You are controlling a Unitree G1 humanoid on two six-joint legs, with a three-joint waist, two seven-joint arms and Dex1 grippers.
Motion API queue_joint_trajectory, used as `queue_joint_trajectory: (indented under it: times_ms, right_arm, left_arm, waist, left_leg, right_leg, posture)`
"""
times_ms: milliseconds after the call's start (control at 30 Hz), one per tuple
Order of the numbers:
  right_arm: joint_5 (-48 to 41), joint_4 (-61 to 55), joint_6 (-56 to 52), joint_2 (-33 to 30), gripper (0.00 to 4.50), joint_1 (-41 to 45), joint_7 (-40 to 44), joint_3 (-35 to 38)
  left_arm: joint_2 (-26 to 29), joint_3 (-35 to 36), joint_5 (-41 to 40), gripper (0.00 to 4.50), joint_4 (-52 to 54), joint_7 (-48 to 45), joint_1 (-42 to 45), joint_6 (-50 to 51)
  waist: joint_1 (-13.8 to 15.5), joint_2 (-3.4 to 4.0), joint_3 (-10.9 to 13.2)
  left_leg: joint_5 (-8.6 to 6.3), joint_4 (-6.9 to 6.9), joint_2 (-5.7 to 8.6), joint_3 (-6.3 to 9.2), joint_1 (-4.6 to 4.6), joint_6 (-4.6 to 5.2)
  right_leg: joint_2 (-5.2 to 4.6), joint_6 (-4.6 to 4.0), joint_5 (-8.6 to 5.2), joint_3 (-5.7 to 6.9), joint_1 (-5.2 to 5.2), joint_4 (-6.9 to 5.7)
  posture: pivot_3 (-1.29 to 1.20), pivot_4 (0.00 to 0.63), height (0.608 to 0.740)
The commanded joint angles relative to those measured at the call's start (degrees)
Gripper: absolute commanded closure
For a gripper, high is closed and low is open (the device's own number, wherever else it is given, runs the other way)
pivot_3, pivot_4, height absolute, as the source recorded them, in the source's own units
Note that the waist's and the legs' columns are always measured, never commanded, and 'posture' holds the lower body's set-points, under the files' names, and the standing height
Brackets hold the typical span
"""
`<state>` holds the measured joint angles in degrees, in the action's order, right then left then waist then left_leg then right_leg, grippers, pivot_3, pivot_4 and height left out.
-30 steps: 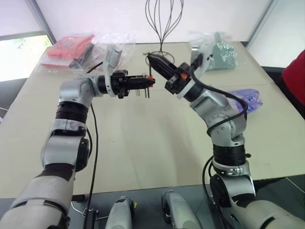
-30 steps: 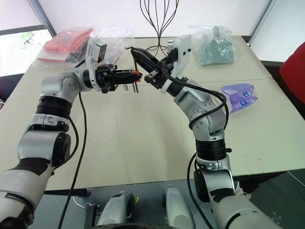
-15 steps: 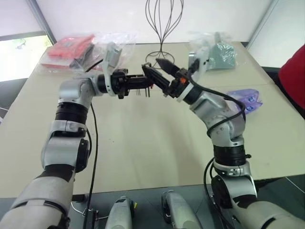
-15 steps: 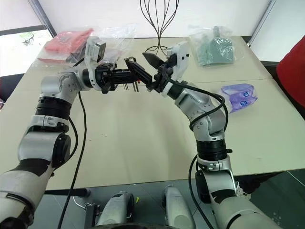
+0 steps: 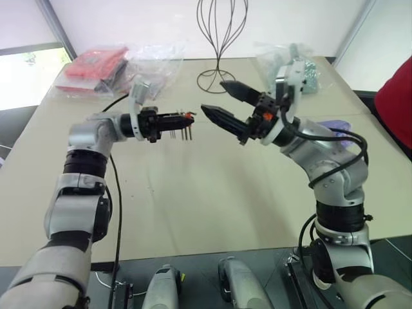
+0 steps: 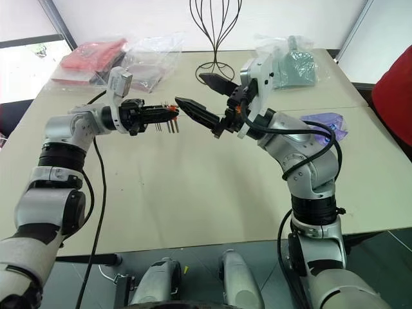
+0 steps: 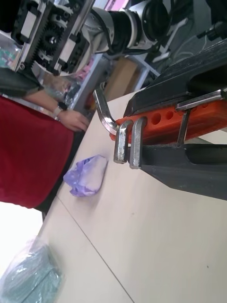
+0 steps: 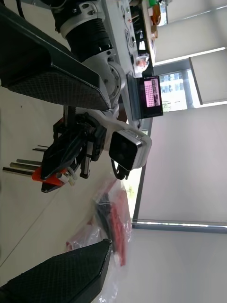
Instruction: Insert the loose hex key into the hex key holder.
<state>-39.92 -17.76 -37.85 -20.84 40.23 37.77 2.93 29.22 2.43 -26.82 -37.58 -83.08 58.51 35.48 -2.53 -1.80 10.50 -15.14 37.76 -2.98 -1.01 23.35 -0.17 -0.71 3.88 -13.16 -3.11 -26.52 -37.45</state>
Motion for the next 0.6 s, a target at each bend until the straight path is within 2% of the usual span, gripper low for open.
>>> queue_joint_trajectory:
  times_ms: [33,167,300,400,467,500,600]
  right_arm:
    - [-1.77,-4.55,-1.52,-2.6,0.02,-0.79,2.56,-1.27]
    - [0.77,-5.9,-0.75,-5.39,0.02,-2.01,4.6,-4.36]
    - [9.97,-5.64,4.83,-11.19,0.02,-3.41,9.88,-12.04]
    - [11.32,-4.06,6.8,-10.84,0.02,-3.3,10.72,-12.77]
    - [12.01,-2.99,7.71,-10.32,0.0,-3.05,11.0,-12.99]
    - [12.37,-2.67,8.07,-10.14,0.0,-2.99,11.09,-13.09]
    - [12.89,-2.08,8.48,-9.42,0.0,-2.81,11.07,-12.92]
  left_arm:
    - [3.28,2.79,-2.25,4.26,5.22,1.55,-5.73,4.43]
    - [4.84,5.69,-5.39,4.26,9.85,6.53,-12.49,13.24]
    - [4.24,8.54,-7.08,4.26,9.07,13.04,-15.12,19.69]
    - [3.68,8.39,-6.32,4.26,7.49,15.49,-16.09,20.27]
    - [2.99,7.73,-4.61,3.24,4.76,17.67,-15.77,18.82]
    - [2.79,7.37,-4.04,2.96,3.74,18.42,-15.57,18.54]
    - [2.66,4.59,-0.74,1.43,0.9,19.65,-15.25,16.23]
  waist:
    - [-0.2,0.01,-0.01]
    - [-0.12,0.02,0.0]
    - [0.6,0.0,-0.01]
    - [0.64,0.0,-0.01]
    - [0.7,-0.01,-0.01]
    - [0.68,-0.01,-0.01]
    - [0.57,-0.01,-0.01]
  left_leg:
    - [0.0,0.01,0.0,0.0,-0.02,0.0]
    - [-0.01,0.03,-0.06,0.04,-0.06,0.02]
    - [-0.01,0.31,-0.04,0.13,0.01,0.01]
    - [-0.01,0.41,0.02,0.11,0.0,0.01]
    - [-0.01,0.41,0.02,0.11,-0.01,0.01]
    - [-0.01,0.41,0.02,0.11,-0.03,0.01]
    - [-0.01,0.39,0.01,0.11,-0.03,0.01]
  right_leg:
    - [0.0,0.0,0.0,-0.01,0.01,-0.01]
    - [0.06,-0.01,-0.01,-0.01,0.02,-0.09]
    - [0.02,0.0,-0.01,0.1,0.12,-0.11]
    - [-0.04,0.0,-0.01,0.08,0.22,-0.06]
    - [-0.03,0.01,0.0,0.08,0.23,-0.06]
    - [-0.03,0.01,0.0,0.08,0.24,-0.06]
    - [-0.01,0.01,0.0,0.08,0.2,-0.07]
  posture:
    - [0.0,0.15,0.74]
    - [0.0,0.15,0.74]
    - [0.0,0.15,0.74]
    - [0.0,0.15,0.74]
    - [0.0,0.15,0.74]
    - [0.0,0.15,0.74]
    - [0.0,0.15,0.74]
